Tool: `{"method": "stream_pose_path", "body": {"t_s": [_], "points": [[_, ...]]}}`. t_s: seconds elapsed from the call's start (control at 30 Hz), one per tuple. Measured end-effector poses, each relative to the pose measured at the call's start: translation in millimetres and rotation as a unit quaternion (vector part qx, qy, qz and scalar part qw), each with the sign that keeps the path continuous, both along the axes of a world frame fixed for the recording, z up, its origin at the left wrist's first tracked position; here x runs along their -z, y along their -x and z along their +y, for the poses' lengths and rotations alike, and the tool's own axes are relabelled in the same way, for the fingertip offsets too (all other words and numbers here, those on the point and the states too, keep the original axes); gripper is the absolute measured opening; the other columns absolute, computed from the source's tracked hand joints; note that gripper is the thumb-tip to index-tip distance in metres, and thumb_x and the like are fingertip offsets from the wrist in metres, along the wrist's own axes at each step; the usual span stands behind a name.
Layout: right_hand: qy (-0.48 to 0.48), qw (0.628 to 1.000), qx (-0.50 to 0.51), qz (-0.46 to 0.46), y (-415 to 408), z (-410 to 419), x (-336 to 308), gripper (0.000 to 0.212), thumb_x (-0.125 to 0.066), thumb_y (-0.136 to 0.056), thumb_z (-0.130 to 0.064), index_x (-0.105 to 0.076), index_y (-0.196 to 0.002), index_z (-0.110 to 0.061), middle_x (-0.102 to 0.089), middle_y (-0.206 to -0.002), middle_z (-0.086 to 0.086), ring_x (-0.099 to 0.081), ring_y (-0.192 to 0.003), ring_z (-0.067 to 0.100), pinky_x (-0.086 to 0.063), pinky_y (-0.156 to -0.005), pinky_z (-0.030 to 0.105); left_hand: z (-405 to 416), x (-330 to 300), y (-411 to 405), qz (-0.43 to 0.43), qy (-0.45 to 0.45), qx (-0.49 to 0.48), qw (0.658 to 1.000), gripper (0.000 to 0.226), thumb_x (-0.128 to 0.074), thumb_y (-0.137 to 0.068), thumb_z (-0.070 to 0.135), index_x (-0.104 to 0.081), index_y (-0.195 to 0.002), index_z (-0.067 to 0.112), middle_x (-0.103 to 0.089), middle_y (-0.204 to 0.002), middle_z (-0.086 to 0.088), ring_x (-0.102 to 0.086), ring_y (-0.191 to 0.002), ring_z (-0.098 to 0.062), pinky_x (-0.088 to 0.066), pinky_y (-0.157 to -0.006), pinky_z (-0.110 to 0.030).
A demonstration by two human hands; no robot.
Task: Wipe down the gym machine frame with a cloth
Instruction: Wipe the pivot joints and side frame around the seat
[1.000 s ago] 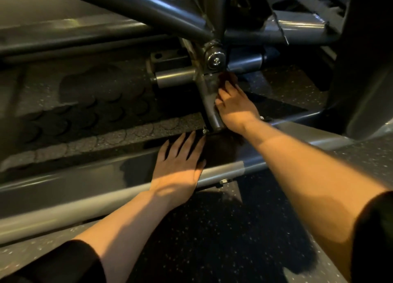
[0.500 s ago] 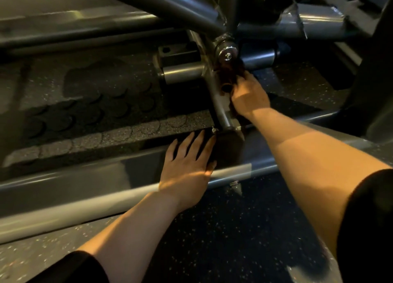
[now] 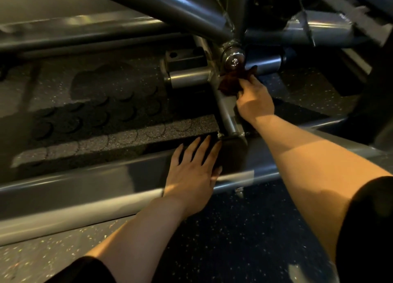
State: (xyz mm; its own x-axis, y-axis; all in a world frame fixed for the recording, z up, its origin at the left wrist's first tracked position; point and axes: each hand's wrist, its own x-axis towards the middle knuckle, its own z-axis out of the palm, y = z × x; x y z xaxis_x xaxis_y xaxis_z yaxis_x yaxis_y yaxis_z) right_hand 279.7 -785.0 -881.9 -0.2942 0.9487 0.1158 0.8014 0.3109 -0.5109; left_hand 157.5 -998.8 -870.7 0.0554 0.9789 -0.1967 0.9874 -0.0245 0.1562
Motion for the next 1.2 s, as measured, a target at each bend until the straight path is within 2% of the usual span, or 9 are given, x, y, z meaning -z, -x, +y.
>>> {"method": "stream_pose_path", "body": {"t_s": [0.17, 0.3, 0.5, 0.6, 0.7, 0.8, 0.93, 1.07, 1.2], "points": [[-0.001, 0.996, -0.032, -0.085, 2, -34, -2, 0.043, -0.045, -0.097, -0.022, -0.047, -0.140, -0.021, -0.026, -0.158, 0.012, -0.022, -0.144, 0.036, -0.021, -0.118, 0.040, 0, 2, -2, 0.006, -0.010, -0.003, 1.000, 0.058, -0.018, -0.103, 0.043, 0.009, -0.153, 0.030, 0.008, -0.163, 0.004, 0.011, -0.149, -0.017, 0.007, -0.120, -0.042], [-0.054, 0.983, -0.137, -0.114, -15, -74, 1, 0.041, -0.053, -0.095, -0.017, -0.056, -0.135, -0.016, -0.029, -0.157, 0.014, -0.026, -0.143, 0.040, -0.029, -0.115, 0.047, 1, 2, -3, 0.007, 0.001, -0.010, 1.000, 0.057, -0.016, -0.102, 0.044, 0.006, -0.153, 0.030, 0.004, -0.163, 0.004, 0.007, -0.149, -0.017, 0.006, -0.119, -0.041], [-0.019, 0.996, 0.011, -0.083, -44, -108, -3, 0.039, -0.043, -0.099, -0.024, -0.051, -0.138, -0.025, -0.040, -0.150, 0.005, -0.036, -0.134, 0.035, -0.032, -0.112, 0.041, 1, 0, -6, 0.008, -0.006, -0.020, 1.000, 0.057, -0.020, -0.103, 0.043, 0.001, -0.154, 0.031, -0.002, -0.163, 0.005, 0.000, -0.149, -0.016, 0.001, -0.118, -0.041], [-0.044, 0.996, -0.044, -0.065, -39, -139, -5, 0.040, -0.046, -0.096, -0.016, -0.055, -0.134, -0.020, -0.047, -0.142, 0.012, -0.042, -0.129, 0.039, -0.034, -0.110, 0.045, 2, -1, -6, 0.017, -0.004, -0.020, 1.000, 0.056, -0.021, -0.103, 0.042, -0.004, -0.155, 0.028, -0.005, -0.163, 0.003, -0.002, -0.149, -0.017, -0.001, -0.118, -0.041], [-0.050, 0.993, -0.089, -0.056, -47, -160, -9, 0.047, -0.048, -0.094, -0.009, -0.050, -0.140, -0.017, -0.041, -0.150, 0.012, -0.032, -0.140, 0.036, -0.022, -0.118, 0.045, 1, -3, -7, 0.016, -0.006, -0.020, 1.000, 0.053, -0.023, -0.104, 0.042, -0.016, -0.153, 0.024, -0.010, -0.163, 0.000, -0.004, -0.149, -0.018, -0.004, -0.118, -0.042], [-0.034, 0.992, -0.055, -0.108, -74, -167, -11, 0.048, -0.047, -0.098, -0.017, -0.042, -0.146, -0.024, -0.031, -0.157, 0.002, -0.020, -0.147, 0.030, -0.019, -0.120, 0.046, 0, -1, -5, 0.010, -0.010, -0.012, 1.000, 0.058, -0.025, -0.103, 0.043, -0.005, -0.155, 0.027, 0.002, -0.163, 0.002, 0.003, -0.150, -0.019, -0.003, -0.119, -0.041], [-0.022, 0.985, 0.078, -0.155, -109, -182, -14, 0.057, -0.052, -0.094, -0.018, -0.037, -0.148, -0.025, -0.029, -0.158, 0.003, -0.027, -0.141, 0.031, -0.031, -0.111, 0.043, -8, 2, 3, 0.007, -0.039, 0.055, 0.998, 0.061, -0.029, -0.103, 0.040, 0.002, -0.154, 0.030, 0.014, -0.162, -0.002, 0.017, -0.148, -0.026, 0.001, -0.119, -0.043], [-0.004, 0.990, 0.108, -0.088, -89, -217, -7, 0.055, -0.061, -0.085, -0.009, -0.049, -0.137, -0.020, -0.039, -0.146, 0.015, -0.040, -0.124, 0.042, -0.039, -0.107, 0.043, -20, 3, -4, -0.038, -0.067, 0.090, 0.993, 0.063, -0.045, -0.099, 0.023, -0.015, -0.154, 0.033, 0.010, -0.162, -0.003, 0.018, -0.147, -0.029, -0.002, -0.120, -0.047], [0.006, 0.995, 0.092, 0.043, -65, -237, -6, 0.041, -0.064, -0.083, -0.008, -0.054, -0.121, -0.019, -0.039, -0.133, 0.012, -0.049, -0.111, 0.032, -0.047, -0.095, 0.037, -32, 0, -47, -0.128, -0.089, 0.111, 0.982, 0.070, -0.056, -0.087, 0.010, -0.028, -0.151, 0.012, -0.016, -0.161, -0.010, -0.004, -0.149, -0.031, -0.014, -0.120, -0.053]]}}
